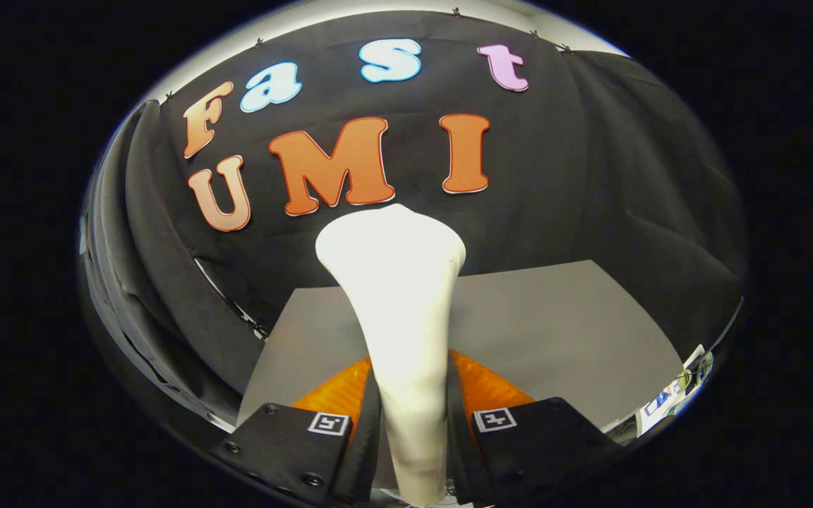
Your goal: Iron the clothes twice with a garment steamer, once on the left side and once on the right side.
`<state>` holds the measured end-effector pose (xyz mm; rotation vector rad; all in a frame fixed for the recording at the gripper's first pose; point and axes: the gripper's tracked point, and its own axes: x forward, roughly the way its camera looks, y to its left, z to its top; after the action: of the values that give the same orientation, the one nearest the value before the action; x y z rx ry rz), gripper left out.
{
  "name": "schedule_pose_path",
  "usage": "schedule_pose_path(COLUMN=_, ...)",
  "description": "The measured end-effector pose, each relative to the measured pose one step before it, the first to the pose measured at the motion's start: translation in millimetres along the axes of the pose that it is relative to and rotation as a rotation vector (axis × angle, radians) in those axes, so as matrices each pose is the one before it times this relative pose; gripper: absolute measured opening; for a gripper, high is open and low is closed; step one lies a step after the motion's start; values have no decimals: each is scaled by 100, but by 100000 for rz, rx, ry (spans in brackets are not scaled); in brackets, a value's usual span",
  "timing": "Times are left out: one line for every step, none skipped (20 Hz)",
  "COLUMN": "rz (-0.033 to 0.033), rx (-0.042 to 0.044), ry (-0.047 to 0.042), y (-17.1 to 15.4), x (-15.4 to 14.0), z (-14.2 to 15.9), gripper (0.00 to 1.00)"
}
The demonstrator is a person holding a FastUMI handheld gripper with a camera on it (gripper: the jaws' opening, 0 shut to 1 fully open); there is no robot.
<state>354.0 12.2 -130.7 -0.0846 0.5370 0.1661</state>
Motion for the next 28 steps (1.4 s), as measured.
schedule_pose_path(rz=-1667, rx=488, ry=-1321, y=35, x=-626, z=133, gripper=50)
schedule_pose_path(rz=-2068, rx=508, ry=-1161, y=-60, x=-519, z=154, gripper=50)
schedule_pose_path(rz=-2668, rx=785, ry=-1174, y=-72, x=-490, z=78, gripper=50)
schedule_pose_path(rz=-2486, rx=878, ry=-569, y=-101, x=-461, z=-63, gripper=50)
schedule_pose_path(rz=-1416, rx=1816, ry=360, y=242, x=-544, z=-333, gripper=50)
schedule_pose_path(rz=-85, rx=2362, ry=109, y=588, x=-878, z=-313, gripper=50)
schedule_pose_path(rz=67, rx=1739, ry=-425, y=681, x=-638, z=-287, gripper=50)
schedule_pose_path(rz=-875, rx=1075, ry=-437, y=452, x=-549, z=-381, gripper=50)
schedule_pose_path(rz=-1229, rx=473, ry=-676, y=537, x=-633, z=-354, gripper=50)
schedule_pose_path(rz=-951, rx=211, ry=-998, y=596, x=-718, z=-153, gripper=50)
schedule_pose_path(rz=-689, rx=295, ry=-889, y=726, x=-865, z=-206, gripper=50)
schedule_pose_path(rz=-417, rx=694, ry=-1142, y=799, x=-944, z=-98, gripper=50)
schedule_pose_path(rz=-113, rx=699, ry=-1228, y=950, x=-1050, z=-66, gripper=50)
schedule_pose_path(rz=-32, rx=469, ry=-1110, y=930, x=-1071, z=7, gripper=50)
schedule_pose_path(rz=66, rx=283, ry=-1444, y=909, x=-960, z=327, gripper=50)
schedule_pose_path(rz=-139, rx=129, ry=-1548, y=815, x=-1011, z=189, gripper=50)
schedule_pose_path(rz=-536, rx=-32, ry=-1736, y=824, x=-1130, z=226, gripper=50)
schedule_pose_path(rz=-678, rx=-86, ry=-1752, y=775, x=-1176, z=288, gripper=50)
schedule_pose_path(rz=-681, rx=161, ry=-1507, y=770, x=-1096, z=5, gripper=50)
schedule_pose_path(rz=-357, rx=290, ry=-825, y=824, x=-993, z=89, gripper=50)
schedule_pose_path(rz=-463, rx=336, ry=-752, y=1144, x=-616, z=59, gripper=50)
schedule_pose_path(rz=-464, rx=-215, ry=-795, y=897, x=-870, z=185, gripper=50)
schedule_pose_path(rz=-430, rx=-433, ry=-1464, y=860, x=-536, z=514, gripper=50)
schedule_pose_path(rz=175, rx=-625, ry=-971, y=1068, x=-634, z=351, gripper=50)
schedule_pose_path(rz=635, rx=-368, ry=-557, y=1070, x=-537, z=178, gripper=50)
schedule_pose_path(rz=869, rx=-264, ry=-555, y=1228, x=-577, z=339, gripper=50)
schedule_pose_path(rz=866, rx=-182, ry=-745, y=1236, x=-486, z=321, gripper=50)
schedule_pose_path(rz=1022, rx=-328, ry=-598, y=1206, x=-551, z=294, gripper=50)
